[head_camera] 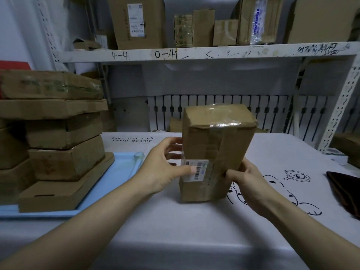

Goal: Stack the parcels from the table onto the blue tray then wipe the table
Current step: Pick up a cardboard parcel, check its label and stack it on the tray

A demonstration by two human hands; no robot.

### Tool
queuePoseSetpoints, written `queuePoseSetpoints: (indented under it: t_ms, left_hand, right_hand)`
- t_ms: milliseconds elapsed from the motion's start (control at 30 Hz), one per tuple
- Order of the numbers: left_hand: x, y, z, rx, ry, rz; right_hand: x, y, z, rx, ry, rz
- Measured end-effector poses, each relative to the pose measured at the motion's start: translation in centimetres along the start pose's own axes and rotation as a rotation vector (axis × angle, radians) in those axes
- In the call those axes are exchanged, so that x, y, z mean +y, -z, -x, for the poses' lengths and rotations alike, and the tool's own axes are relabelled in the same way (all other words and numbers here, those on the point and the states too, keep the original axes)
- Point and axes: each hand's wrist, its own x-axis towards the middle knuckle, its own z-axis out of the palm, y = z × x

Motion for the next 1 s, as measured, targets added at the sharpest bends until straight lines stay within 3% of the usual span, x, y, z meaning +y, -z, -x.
queuePoseSetpoints:
  t_ms: [600,867,1000]
  left_hand:
    - [-2.5,-0.2,-0.2,0.038,-0.022,0.047]
    - [-2.9,0.2,0.3,0.052,0.148,0.142]
    - [-2.7,0.1,0.5,0.043,0.306,0.417]
  right_hand:
    - [1.3,0.4,0.1,0.002,0.084,0.145]
    - [1.1,1.1,0.2,-0.048,0.048,0.151]
    - [1.0,1.4,0.7,-0.033,0.01,0.192]
